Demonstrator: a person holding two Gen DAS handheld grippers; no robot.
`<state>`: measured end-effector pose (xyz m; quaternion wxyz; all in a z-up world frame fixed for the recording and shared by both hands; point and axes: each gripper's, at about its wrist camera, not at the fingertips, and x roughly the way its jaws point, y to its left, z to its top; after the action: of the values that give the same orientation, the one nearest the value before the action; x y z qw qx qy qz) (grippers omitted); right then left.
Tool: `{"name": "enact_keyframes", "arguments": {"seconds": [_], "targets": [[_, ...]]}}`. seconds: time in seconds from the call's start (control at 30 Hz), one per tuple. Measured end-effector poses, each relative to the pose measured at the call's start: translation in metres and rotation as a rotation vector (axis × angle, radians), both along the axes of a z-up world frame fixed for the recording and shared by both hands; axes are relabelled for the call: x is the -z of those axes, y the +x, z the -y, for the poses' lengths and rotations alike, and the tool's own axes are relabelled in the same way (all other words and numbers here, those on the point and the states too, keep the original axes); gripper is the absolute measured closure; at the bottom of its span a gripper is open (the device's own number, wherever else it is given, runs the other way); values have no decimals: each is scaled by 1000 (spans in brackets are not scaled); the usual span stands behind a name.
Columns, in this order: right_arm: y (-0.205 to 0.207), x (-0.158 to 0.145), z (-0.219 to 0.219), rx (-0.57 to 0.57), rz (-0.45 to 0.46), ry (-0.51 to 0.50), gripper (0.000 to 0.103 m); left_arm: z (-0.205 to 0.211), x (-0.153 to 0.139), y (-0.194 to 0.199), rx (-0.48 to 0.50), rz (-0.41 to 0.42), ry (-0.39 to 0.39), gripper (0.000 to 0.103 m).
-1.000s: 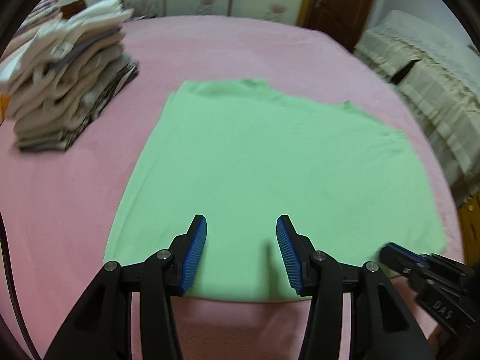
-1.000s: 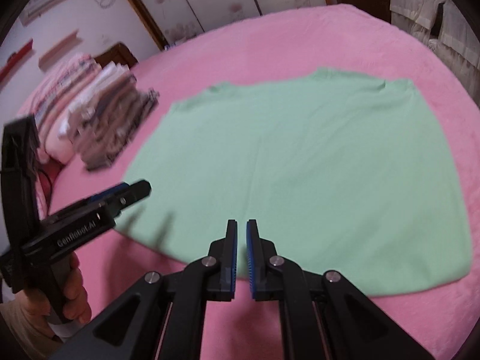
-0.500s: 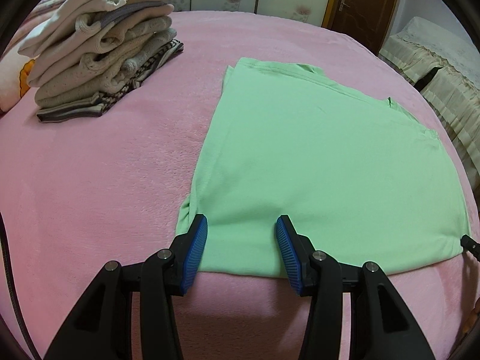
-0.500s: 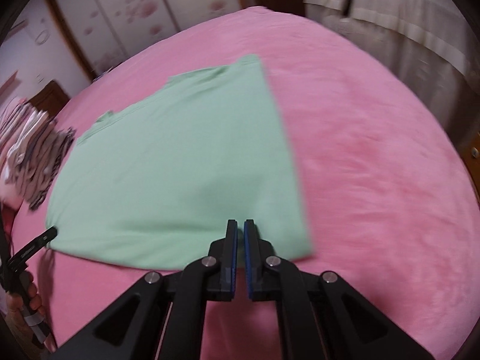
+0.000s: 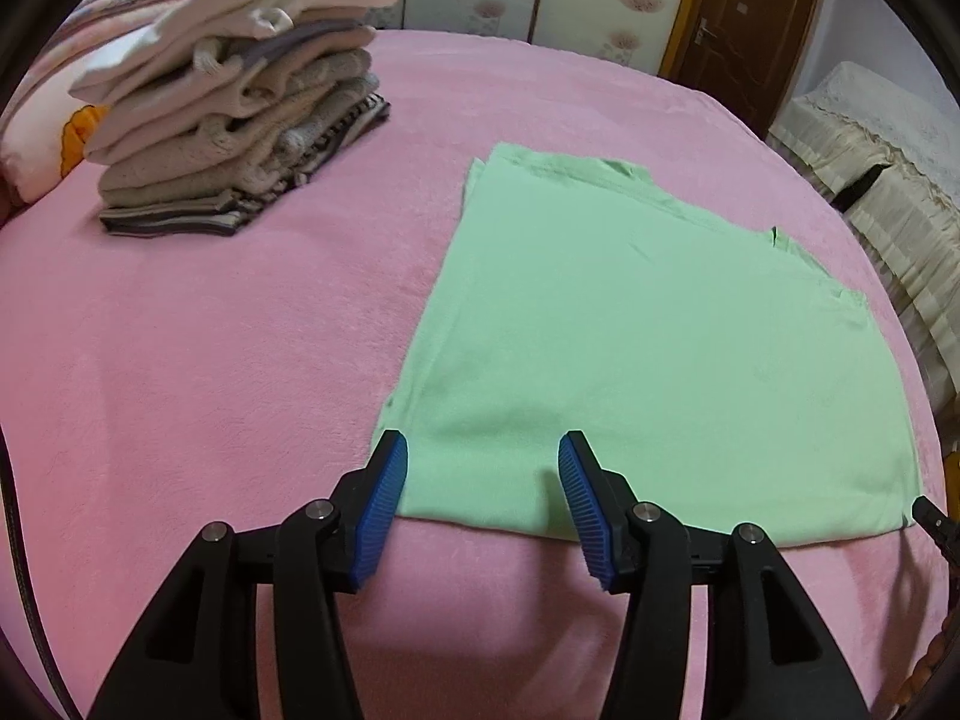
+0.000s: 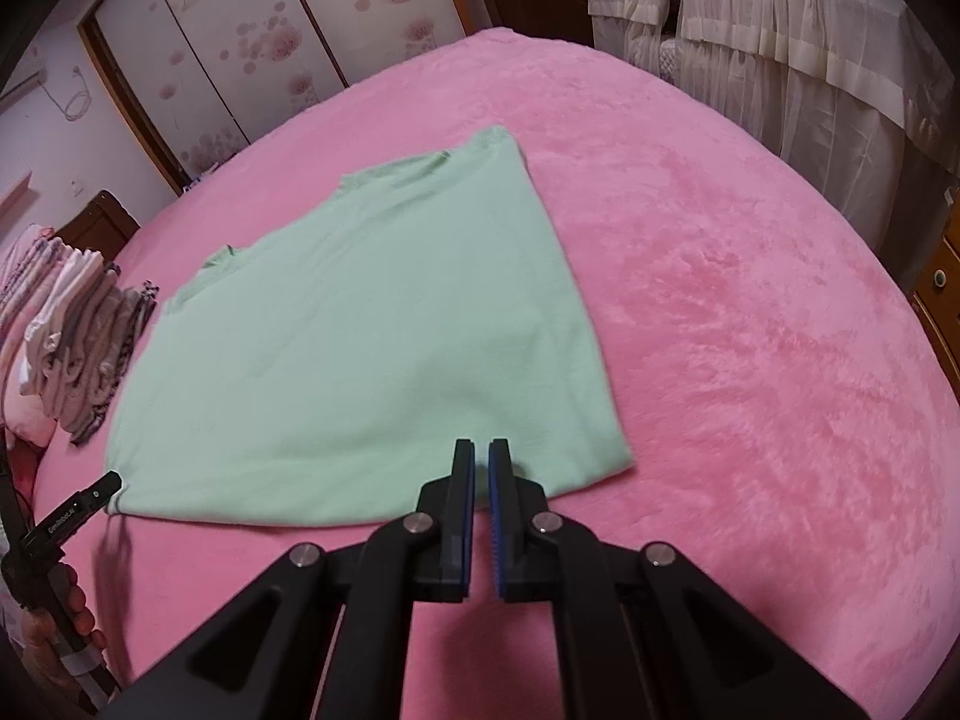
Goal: Fold small clothes
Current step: 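Raise both tools away from the folded shirt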
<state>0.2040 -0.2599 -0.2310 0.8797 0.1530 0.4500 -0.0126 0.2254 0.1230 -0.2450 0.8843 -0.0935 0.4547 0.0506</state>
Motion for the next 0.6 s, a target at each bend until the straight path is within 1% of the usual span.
{"name": "enact_keyframes", "arguments": {"seconds": [0.07, 0.23, 0.27, 0.3, 0.33, 0.37, 0.43, 0.5, 0.6], "targets": [[-5, -8, -7, -11, 19, 5, 97, 2, -8, -3, 17, 6, -25, 50], [-15, -29, -27, -42, 61, 6, 97, 7, -29, -15, 22, 24, -72, 43], [-17, -32, -30, -46, 68, 12, 97, 8, -34, -18, 26, 29, -86, 40], [-19, -37, -34, -50, 75, 19, 97, 10, -40, -22, 27, 37, -100, 30], [-21, -40, -37, -53, 82, 23, 97, 11, -46, -26, 20, 45, -106, 23], [-24, -44, -41, -59, 89, 25, 97, 12, -51, -30, 7, 58, -108, 17], [-29, -51, -48, -67, 103, 15, 97, 15, -66, -39, -7, 104, -102, 16], [-33, -59, -56, -77, 112, -1, 97, 19, -78, -45, 6, 122, -77, 14], [-38, -69, -65, -98, 128, -9, 97, 23, -91, -52, 22, 142, -71, 10]]}}
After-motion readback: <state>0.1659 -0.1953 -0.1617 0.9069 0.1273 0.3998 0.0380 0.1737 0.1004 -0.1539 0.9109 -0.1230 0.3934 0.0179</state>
